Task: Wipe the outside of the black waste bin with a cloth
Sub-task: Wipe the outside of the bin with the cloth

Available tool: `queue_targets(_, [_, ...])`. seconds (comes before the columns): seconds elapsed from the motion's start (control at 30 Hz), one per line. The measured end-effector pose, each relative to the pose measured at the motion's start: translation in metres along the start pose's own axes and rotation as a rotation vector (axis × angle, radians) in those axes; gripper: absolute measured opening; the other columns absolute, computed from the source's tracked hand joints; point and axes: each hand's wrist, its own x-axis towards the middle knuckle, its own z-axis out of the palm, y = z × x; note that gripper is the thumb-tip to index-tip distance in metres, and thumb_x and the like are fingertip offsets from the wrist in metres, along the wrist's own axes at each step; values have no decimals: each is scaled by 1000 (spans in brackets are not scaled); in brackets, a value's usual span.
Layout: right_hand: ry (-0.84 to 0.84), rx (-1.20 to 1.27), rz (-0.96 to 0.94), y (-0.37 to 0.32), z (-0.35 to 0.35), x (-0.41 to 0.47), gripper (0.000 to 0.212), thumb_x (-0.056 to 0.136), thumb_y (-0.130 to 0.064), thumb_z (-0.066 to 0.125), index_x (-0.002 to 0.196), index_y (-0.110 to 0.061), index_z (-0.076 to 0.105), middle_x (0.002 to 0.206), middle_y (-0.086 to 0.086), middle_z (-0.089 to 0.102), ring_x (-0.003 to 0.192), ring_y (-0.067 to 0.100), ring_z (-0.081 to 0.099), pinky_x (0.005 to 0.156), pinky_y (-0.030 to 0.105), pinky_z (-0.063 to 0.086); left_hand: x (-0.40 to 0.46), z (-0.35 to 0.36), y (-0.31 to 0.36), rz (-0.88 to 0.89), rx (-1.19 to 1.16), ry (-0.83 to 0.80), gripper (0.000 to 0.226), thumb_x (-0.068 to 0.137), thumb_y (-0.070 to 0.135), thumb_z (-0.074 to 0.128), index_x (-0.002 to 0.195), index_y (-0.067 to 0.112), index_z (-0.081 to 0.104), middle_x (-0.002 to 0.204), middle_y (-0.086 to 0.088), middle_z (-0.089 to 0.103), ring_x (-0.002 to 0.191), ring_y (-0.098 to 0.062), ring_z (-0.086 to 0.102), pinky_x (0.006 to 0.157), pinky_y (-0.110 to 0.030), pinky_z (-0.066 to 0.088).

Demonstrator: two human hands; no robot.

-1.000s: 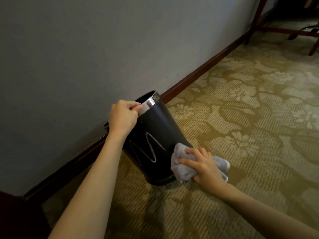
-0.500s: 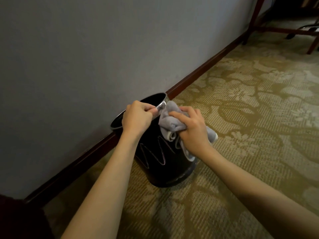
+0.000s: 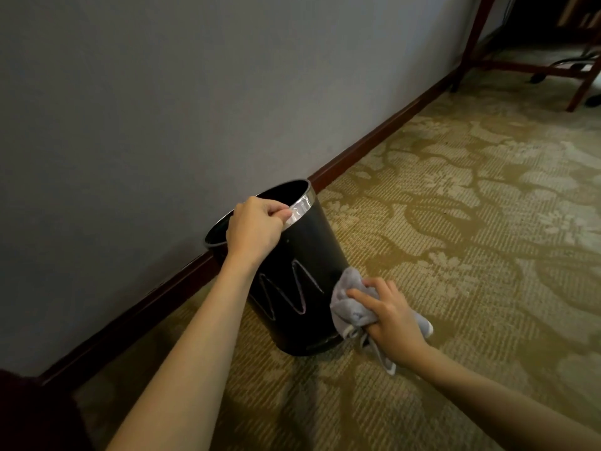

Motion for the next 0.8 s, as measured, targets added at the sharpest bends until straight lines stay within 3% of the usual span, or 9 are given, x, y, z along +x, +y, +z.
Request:
queue_targets(0.13, [-28, 28, 37, 1, -4, -10, 40, 80, -10, 69, 119, -20, 66, 118, 15, 55, 103, 34, 53, 82, 50, 47, -5, 6, 5, 43, 32, 0, 14, 87, 31, 65, 94, 24, 75, 81, 9, 68, 89, -17, 63, 80, -40, 53])
queue_targets(0.27, [163, 135, 2, -19, -16, 30, 46, 78, -3, 72, 122, -17, 64, 114, 15, 54, 99, 32, 51, 80, 46, 47, -9, 11, 11, 77, 77, 11, 17, 85, 33, 64, 77, 21, 73, 71, 4, 69, 78, -20, 63, 73, -40, 53])
queue_targets(0.43, [278, 183, 33, -43, -16, 63, 46, 78, -3, 72, 121, -17, 65, 115, 15, 53, 99, 32, 49, 80, 44, 46, -11, 8, 10, 103, 108, -77, 20, 89, 34, 58, 82, 21, 72, 73, 3, 69, 75, -20, 63, 70, -39, 52])
queue_targets(0.57, [259, 165, 21, -41, -11, 54, 45, 77, -3, 75, 120, -13, 66, 114, 18, 54, 101, 35, 51, 82, 49, 47, -5, -13, -3, 113, 33, -217, 24, 87, 37, 63, 105, 23, 71, 98, 7, 71, 93, -9, 63, 80, -26, 46])
queue_targets(0.63, [254, 164, 21, -39, -10, 53, 45, 78, -4, 75, 121, -13, 65, 114, 18, 54, 102, 35, 51, 81, 50, 47, -3, -29, -16, 110, 119, -337, 35, 85, 44, 63, 116, 28, 65, 109, 10, 68, 101, -9, 61, 90, -32, 46])
queue_targets(0.7, [252, 173, 33, -37, -11, 53, 46, 78, -4, 74, 122, -15, 65, 115, 17, 54, 102, 34, 51, 82, 50, 48, -6, -46, -32, 95, 131, -433, 36, 84, 43, 64, 118, 29, 63, 113, 10, 66, 105, -9, 59, 97, -37, 44])
queue_targets(0.8, [261, 168, 45, -33, -13, 53, 46, 79, -2, 74, 122, -14, 65, 115, 17, 53, 103, 34, 51, 82, 51, 48, -15, -67, -56, 87, 34, -501, 26, 86, 29, 65, 112, 29, 64, 109, 12, 66, 102, 1, 59, 96, -31, 45])
